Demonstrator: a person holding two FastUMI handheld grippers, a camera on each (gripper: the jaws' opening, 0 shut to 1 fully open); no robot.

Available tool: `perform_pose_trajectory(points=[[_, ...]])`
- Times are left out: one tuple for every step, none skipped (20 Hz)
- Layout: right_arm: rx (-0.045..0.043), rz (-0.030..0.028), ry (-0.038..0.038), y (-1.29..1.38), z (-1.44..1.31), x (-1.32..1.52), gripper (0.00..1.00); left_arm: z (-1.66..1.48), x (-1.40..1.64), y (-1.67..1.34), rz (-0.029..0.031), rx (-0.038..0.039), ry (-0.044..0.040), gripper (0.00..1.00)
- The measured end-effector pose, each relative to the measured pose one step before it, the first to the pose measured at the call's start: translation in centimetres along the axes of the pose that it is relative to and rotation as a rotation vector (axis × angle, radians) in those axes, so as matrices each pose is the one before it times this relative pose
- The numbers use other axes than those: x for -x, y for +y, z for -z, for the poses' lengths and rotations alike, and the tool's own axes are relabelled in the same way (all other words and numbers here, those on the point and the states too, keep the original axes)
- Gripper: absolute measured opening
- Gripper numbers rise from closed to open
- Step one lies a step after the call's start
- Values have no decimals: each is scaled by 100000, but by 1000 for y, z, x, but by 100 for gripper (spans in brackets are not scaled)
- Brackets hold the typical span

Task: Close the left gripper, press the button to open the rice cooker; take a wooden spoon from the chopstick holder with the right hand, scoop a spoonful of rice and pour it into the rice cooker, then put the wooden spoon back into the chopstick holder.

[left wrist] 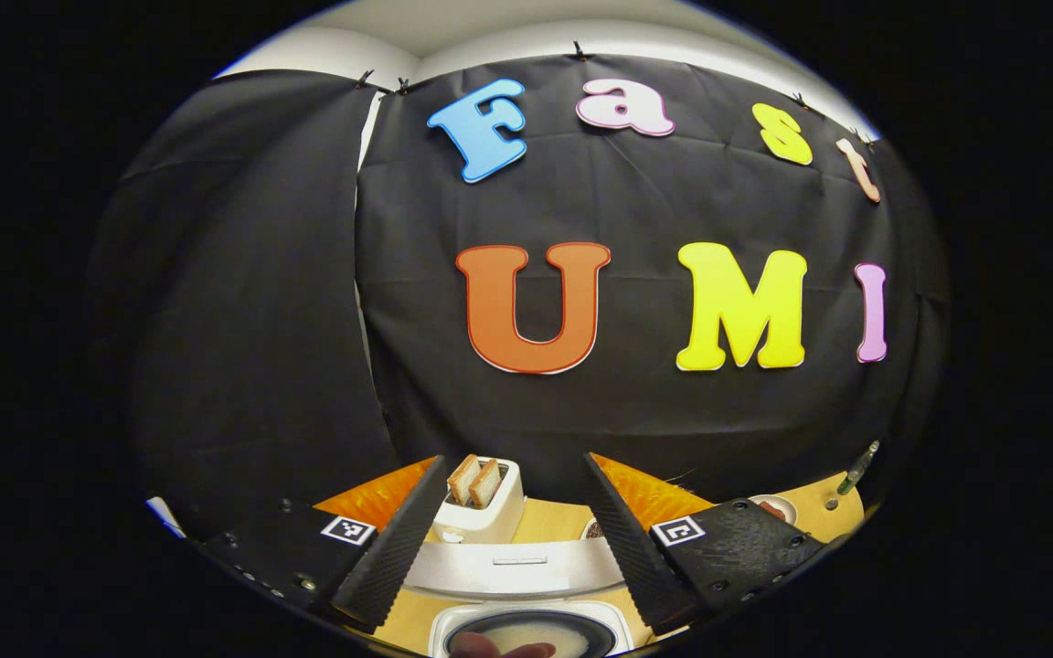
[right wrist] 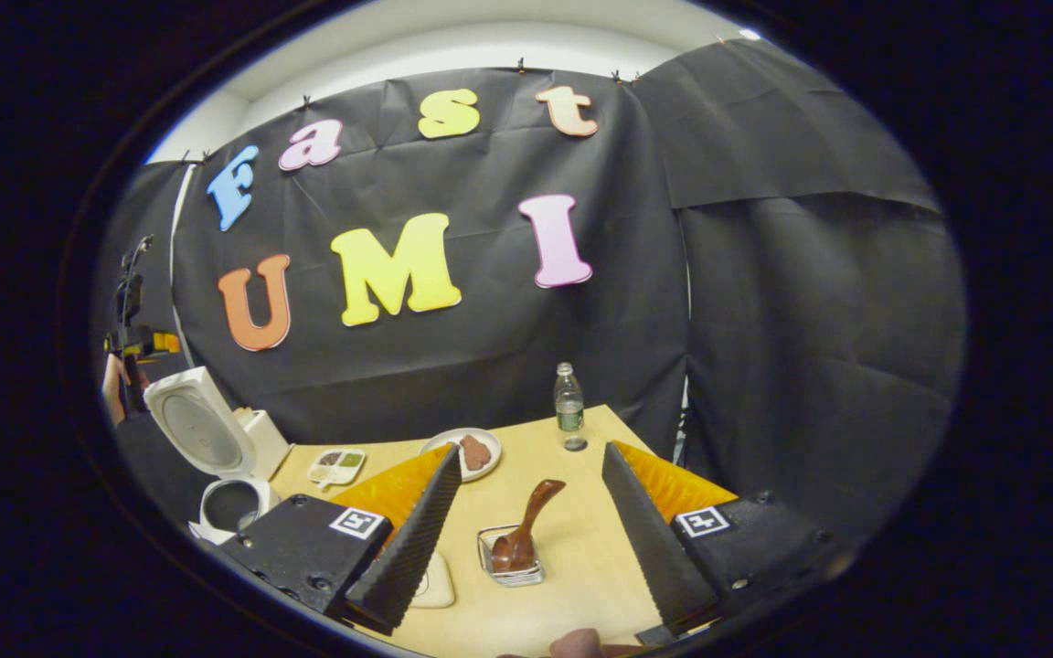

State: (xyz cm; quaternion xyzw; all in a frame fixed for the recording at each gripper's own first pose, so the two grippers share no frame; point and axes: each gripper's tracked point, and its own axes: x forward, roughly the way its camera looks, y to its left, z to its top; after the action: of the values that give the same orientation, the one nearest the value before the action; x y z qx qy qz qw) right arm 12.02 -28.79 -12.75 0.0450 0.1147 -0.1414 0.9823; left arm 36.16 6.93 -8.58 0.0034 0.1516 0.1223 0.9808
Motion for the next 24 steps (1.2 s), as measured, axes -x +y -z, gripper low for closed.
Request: perform_pose_trajectory(points=[[28, 224, -95, 11, 49, 25, 99, 801, -536, -88, 66, -282, 3236, 94], [9, 51, 204, 51, 7, -39, 99, 828, -336, 33, 384, -51, 3556, 94], [-92, -355, -58, 54, -19, -82, 99, 948, -275, -209, 578, 571, 3850, 94], [-2, -290, 10, 164, -91, -18, 100, 1031, -167, -528, 1865, 1604, 4197, 94], [-114, -457, -157, 92, -18, -189, 100, 436, 481, -340, 399, 1774, 2520, 95], [-101, -786, 171, 200, -9, -122, 100, -381, -121, -51, 578, -435, -1144, 98], [-129, -1078, 164, 235, 131, -243, 99, 607, 462, -226, 611, 898, 3030, 97], [-5, -1079, 124, 217, -61, -163, 100, 85, 204, -37, -209, -402, 319, 97], [-75, -1335, -145, 283, -40, -190, 100, 661, 572, -49, 281, -108, 1674, 98], [7, -1475, 12, 376, -54, -239, 100, 420, 449, -48, 121, 133, 487, 97], [184, -1603, -238, 379, -87, -229, 100, 554, 540, -90, 67, 15, 1231, 97], [517, -1303, 40, 330, -66, -189, 100, 726, 513, -71, 36, 181, 1448, 97], [786, -2014, 114, 411, 53, -205, 99, 1241, 527, -272, 1, 276, 2189, 97], [941, -1995, 184, 505, -82, -119, 100, 1531, 555, -101, 488, 353, 3091, 97], [725, -1678, 212, 405, 11, -13, 99, 1805, 714, -121, -263, 1034, 3379, 97], [695, -2032, 43, 556, -104, 72, 100, 1605, 823, -177, 652, 1972, 2268, 97], [703, -1465, -141, 568, -96, 144, 100, 1404, 782, -245, 1292, 2553, 1440, 96], [1005, -1416, -65, 562, 14, 222, 100, 1734, 898, -137, 800, 2571, 1792, 96], [681, -1260, -176, 613, -38, 289, 100, 1710, 722, 56, 352, 1976, 1621, 95], [353, -1375, -228, 693, -16, 352, 100, 1391, 487, 16, 438, 1026, 1490, 96], [260, -1440, 11, 783, 119, 400, 100, 1240, 652, 251, -98, 106, 500, 96], [291, -1499, 329, 823, 124, 400, 100, 1414, 418, 42, 193, 809, 1863, 96], [285, -1356, 199, 712, 236, 473, 100, 947, 534, -6, 797, 583, 1167, 96], [736, -1298, 232, 724, 283, 463, 100, 1149, 350, -95, 967, 452, 1632, 97]])
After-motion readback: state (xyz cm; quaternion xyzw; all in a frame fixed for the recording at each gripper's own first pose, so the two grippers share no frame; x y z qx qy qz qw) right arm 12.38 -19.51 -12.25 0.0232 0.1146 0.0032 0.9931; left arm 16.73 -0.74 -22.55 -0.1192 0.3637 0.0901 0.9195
